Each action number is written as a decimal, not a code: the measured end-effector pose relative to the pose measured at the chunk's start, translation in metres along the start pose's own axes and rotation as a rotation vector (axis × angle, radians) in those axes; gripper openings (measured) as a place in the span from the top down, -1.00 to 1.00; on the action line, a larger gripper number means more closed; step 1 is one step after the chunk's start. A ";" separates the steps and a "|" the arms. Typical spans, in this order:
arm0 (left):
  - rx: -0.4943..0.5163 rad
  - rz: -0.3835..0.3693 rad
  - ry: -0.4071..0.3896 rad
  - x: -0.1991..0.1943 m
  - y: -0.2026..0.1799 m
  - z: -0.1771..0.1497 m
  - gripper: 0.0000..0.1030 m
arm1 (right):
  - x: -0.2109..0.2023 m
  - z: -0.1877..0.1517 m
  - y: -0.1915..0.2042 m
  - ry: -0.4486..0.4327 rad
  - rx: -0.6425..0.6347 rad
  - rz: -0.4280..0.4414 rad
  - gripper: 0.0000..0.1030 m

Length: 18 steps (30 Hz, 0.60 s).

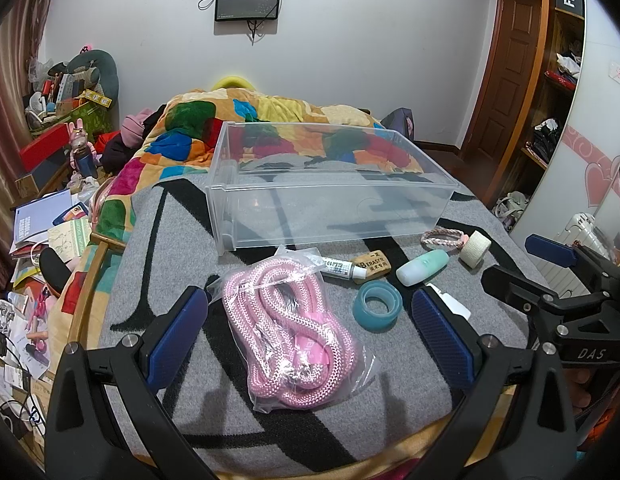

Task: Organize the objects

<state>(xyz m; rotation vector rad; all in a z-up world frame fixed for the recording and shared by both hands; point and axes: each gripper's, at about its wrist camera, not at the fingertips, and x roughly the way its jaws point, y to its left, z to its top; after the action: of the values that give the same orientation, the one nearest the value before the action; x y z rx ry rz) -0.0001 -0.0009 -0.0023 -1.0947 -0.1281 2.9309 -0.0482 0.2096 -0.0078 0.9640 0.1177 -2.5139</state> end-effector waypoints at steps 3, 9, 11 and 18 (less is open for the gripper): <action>0.000 0.000 0.000 0.000 0.000 0.000 -1.00 | 0.000 0.000 0.000 0.001 0.000 0.000 -1.00; 0.001 0.001 0.001 0.000 0.000 0.000 -1.00 | 0.000 0.000 0.000 0.002 0.001 0.001 -1.00; 0.000 0.001 0.002 0.000 0.000 0.000 -1.00 | 0.000 0.000 0.000 0.002 0.001 0.001 -1.00; -0.005 -0.004 -0.006 -0.001 0.001 -0.002 -1.00 | 0.000 0.000 0.000 0.002 0.001 0.002 -1.00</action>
<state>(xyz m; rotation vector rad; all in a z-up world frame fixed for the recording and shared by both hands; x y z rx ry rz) 0.0019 -0.0018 -0.0028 -1.0852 -0.1381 2.9323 -0.0482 0.2095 -0.0078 0.9670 0.1160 -2.5118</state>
